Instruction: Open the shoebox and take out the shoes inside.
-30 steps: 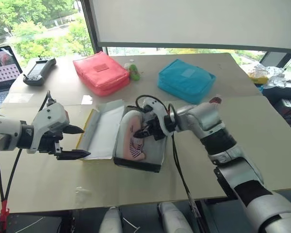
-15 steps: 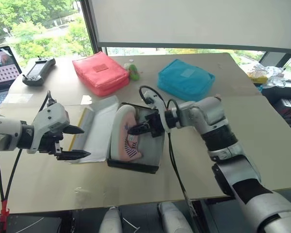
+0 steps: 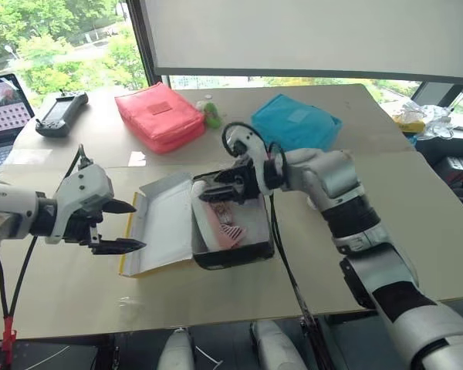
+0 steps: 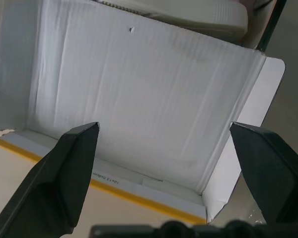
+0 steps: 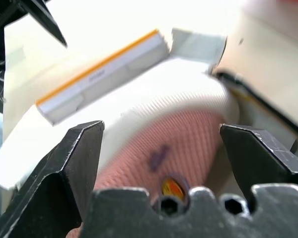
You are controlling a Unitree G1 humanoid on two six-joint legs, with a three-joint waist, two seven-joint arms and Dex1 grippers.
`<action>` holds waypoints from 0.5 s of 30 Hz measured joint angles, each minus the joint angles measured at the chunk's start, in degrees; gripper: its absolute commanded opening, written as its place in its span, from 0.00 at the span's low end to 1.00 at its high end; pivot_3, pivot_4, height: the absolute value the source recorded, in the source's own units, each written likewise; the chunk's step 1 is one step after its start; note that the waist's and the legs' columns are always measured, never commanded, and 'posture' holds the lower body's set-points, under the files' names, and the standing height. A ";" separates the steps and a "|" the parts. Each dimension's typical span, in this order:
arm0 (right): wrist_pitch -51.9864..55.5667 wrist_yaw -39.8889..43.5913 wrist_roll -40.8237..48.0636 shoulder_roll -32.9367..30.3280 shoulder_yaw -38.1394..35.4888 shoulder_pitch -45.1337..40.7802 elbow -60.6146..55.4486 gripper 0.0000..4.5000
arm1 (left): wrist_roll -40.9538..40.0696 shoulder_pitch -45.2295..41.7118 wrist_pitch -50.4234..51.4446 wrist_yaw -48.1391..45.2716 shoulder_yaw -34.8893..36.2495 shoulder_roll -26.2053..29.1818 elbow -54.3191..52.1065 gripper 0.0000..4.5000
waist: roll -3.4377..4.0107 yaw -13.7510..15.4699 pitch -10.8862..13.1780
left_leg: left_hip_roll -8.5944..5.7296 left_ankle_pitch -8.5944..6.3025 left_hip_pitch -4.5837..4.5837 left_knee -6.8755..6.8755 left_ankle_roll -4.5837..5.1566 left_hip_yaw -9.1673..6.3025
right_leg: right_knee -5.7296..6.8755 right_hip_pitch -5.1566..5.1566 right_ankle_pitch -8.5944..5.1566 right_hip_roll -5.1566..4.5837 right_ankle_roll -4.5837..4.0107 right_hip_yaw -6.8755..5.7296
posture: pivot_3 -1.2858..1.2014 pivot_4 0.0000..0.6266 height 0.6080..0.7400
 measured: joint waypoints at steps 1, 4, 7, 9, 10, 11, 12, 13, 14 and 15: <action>-0.67 0.08 -0.25 -0.39 -0.10 -0.02 -0.30 0.94 | 0.02 -0.05 0.00 0.00 0.00 0.00 0.02 1.00 | 0.00 0.01 0.00 | 0.00 0.00 0.00 0.00 0.00 0.01 | 0.00 0.00 0.00 0.00 0.00 0.00 | 0.52 0.24 1.00; -0.92 0.23 0.10 -0.48 -1.58 -0.02 -0.38 0.94 | 0.02 -0.10 -0.04 0.00 0.00 0.00 0.02 1.00 | 0.00 -0.02 0.00 | 0.00 0.00 0.00 0.00 0.00 0.00 | 0.00 -0.01 0.00 0.00 0.00 0.01 | 0.52 0.24 1.00; 3.32 -0.11 5.19 0.92 -9.42 -2.27 1.21 0.94 | 0.13 -0.09 -0.12 -0.04 -0.02 0.00 0.07 1.00 | 0.00 -0.11 0.00 | 0.00 0.00 0.01 0.01 0.01 0.00 | 0.05 -0.01 0.01 0.00 -0.01 0.01 | 0.52 0.24 1.00; 6.94 -0.08 9.98 1.82 -15.06 -5.29 2.37 0.94 | 0.19 -0.09 -0.20 -0.08 -0.03 0.00 0.07 1.00 | 0.00 -0.14 0.00 | 0.00 0.00 0.05 0.00 0.01 -0.02 | 0.07 0.01 0.01 0.00 -0.02 0.00 | 0.52 0.24 1.00; 7.44 0.10 10.90 1.67 -16.12 -5.98 2.33 0.94 | 0.24 -0.11 -0.21 -0.10 -0.06 0.00 0.09 1.00 | 0.00 -0.11 0.00 | 0.00 0.00 0.05 -0.01 0.01 -0.03 | 0.07 0.03 0.01 0.01 -0.02 -0.02 | 0.52 0.24 1.00; 6.80 1.23 10.52 -0.03 -14.75 -5.55 1.18 0.94 | 0.27 -0.29 -0.22 -0.15 -0.18 0.00 0.14 1.00 | 0.00 -0.09 0.00 | 0.00 0.00 0.06 0.01 0.01 -0.03 | 0.05 0.04 0.00 0.00 -0.01 -0.02 | 0.52 0.24 1.00; 5.68 2.45 9.33 -1.80 -12.58 -4.47 0.09 0.94 | 0.30 -0.35 -0.23 -0.20 -0.21 0.01 0.19 1.00 | -0.01 0.07 0.00 | 0.00 0.00 0.05 0.01 0.00 -0.02 | 0.02 0.05 0.00 0.00 0.00 -0.02 | 0.52 0.24 1.00; 4.18 4.93 7.22 -5.25 -8.10 -2.39 -2.42 0.94 | 0.31 -0.50 -0.22 -0.31 -0.33 0.01 0.28 1.00 | 0.00 0.41 0.00 | -0.01 0.00 0.02 0.03 0.00 0.00 | -0.03 0.05 -0.01 -0.02 0.01 -0.01 | 0.52 0.24 1.00; 3.81 6.20 6.25 -7.09 -5.75 -1.21 -3.53 0.94 | 0.32 -0.49 -0.22 -0.42 -0.33 0.01 0.34 1.00 | 0.00 0.57 0.00 | -0.01 0.00 0.02 0.03 0.00 0.03 | -0.05 0.04 -0.01 -0.02 0.01 0.01 | 0.52 0.24 1.00; 3.62 7.88 5.15 -9.42 -2.93 -0.18 -5.05 0.94 | 0.32 -0.58 -0.22 -0.57 -0.35 0.01 0.44 1.00 | 0.02 0.66 0.02 | -0.01 0.00 -0.01 0.04 0.00 0.05 | -0.05 -0.01 -0.01 -0.02 0.01 0.04 | 0.52 0.24 1.00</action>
